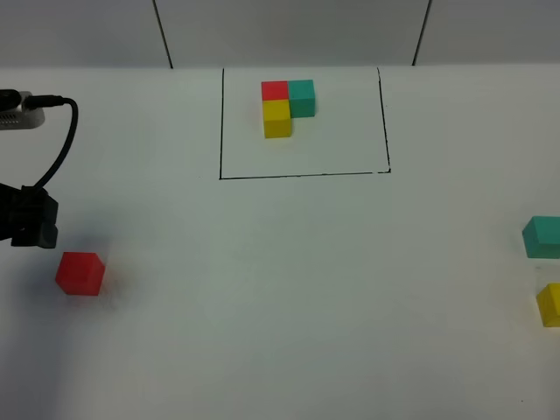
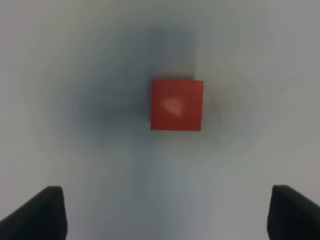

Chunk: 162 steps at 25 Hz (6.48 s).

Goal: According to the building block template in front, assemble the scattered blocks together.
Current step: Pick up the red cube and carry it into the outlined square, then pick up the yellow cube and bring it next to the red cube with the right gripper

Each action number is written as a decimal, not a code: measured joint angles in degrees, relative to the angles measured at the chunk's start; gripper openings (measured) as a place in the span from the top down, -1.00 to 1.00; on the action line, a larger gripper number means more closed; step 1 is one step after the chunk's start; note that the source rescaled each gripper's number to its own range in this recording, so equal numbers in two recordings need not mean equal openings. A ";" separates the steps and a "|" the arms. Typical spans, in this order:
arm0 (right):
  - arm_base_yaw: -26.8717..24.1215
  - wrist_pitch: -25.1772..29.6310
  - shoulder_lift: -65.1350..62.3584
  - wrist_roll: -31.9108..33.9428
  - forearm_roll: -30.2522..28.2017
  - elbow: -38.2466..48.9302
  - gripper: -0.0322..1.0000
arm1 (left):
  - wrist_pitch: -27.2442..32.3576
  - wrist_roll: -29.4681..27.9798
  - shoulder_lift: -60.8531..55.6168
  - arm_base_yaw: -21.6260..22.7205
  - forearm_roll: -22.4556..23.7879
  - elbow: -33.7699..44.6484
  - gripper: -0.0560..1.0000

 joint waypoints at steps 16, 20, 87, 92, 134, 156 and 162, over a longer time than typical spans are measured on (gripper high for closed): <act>0.00 0.05 0.00 0.00 0.00 0.00 -0.42 | -8.41 -1.59 15.47 -3.74 0.00 -0.06 -0.87; 0.00 0.05 0.00 0.00 0.00 0.00 -0.42 | -8.78 -3.51 18.39 -3.80 2.74 -0.06 -0.87; 0.00 0.05 0.00 0.00 0.00 0.00 -0.42 | 15.98 40.64 47.11 -23.18 6.29 -55.04 0.89; 0.00 0.00 0.00 0.00 0.00 0.00 -0.42 | 17.26 47.97 54.57 -26.59 6.43 -64.13 0.89; 0.00 0.02 0.00 0.00 0.00 0.00 -0.42 | 15.20 54.03 68.39 -34.08 6.54 -73.23 0.36; 0.00 0.02 0.00 0.00 0.00 0.00 -0.42 | 17.27 24.37 43.33 -12.75 -1.68 -66.29 -1.00; 0.00 0.02 0.00 0.00 0.00 0.00 -0.42 | 17.22 24.52 32.94 0.08 -11.49 -45.67 -1.00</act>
